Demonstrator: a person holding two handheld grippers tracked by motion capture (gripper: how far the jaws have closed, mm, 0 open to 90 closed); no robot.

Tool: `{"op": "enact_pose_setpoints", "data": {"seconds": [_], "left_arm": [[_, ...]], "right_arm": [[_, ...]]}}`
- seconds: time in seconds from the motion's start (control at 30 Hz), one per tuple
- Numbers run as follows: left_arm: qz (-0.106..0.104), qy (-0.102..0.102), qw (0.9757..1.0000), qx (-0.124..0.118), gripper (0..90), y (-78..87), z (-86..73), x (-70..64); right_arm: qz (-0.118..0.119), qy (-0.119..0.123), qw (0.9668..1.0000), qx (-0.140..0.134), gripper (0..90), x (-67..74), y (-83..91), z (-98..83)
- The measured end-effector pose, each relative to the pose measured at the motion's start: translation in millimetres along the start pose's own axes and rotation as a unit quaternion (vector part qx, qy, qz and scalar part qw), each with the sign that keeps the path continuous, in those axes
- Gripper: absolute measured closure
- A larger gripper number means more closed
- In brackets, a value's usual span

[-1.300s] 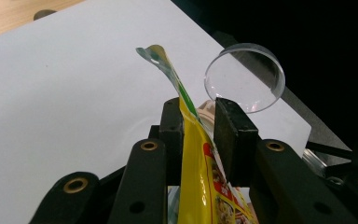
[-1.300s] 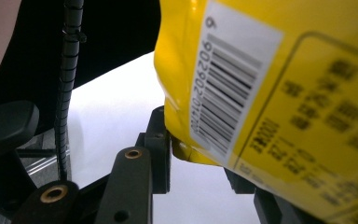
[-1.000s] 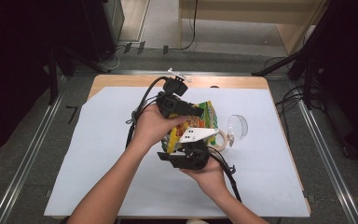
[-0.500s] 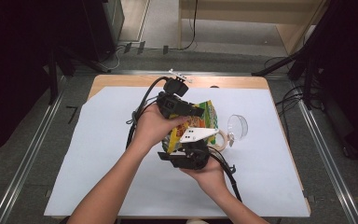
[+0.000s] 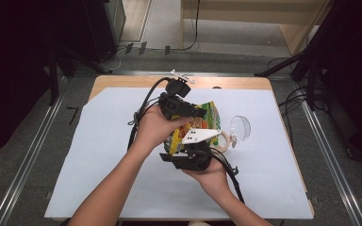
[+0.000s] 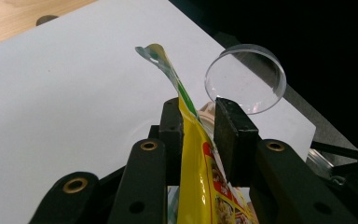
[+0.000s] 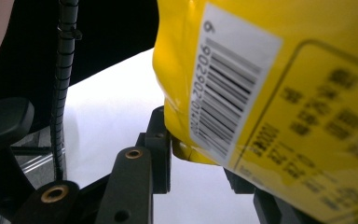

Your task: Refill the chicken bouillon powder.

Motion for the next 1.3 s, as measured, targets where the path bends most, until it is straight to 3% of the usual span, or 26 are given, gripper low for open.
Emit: {"op": "enact_pose_setpoints", "data": {"seconds": [1.3], "left_arm": [[-0.001,-0.002,1.0,0.0,74.0,-0.3,-0.2,-0.7]], "right_arm": [[-0.007,0.007,0.9999,0.005,68.1,0.2,0.4,-0.2]]}}
Point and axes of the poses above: each handheld gripper's, and its own axes: y roughly backward along the jaws, z roughly out of its top, x roughly to its left, the point moved 1 cm from there along -y, roughly forward along the jaws, and after that the axes turned 7 degrees about x, right-handed, at the moved point
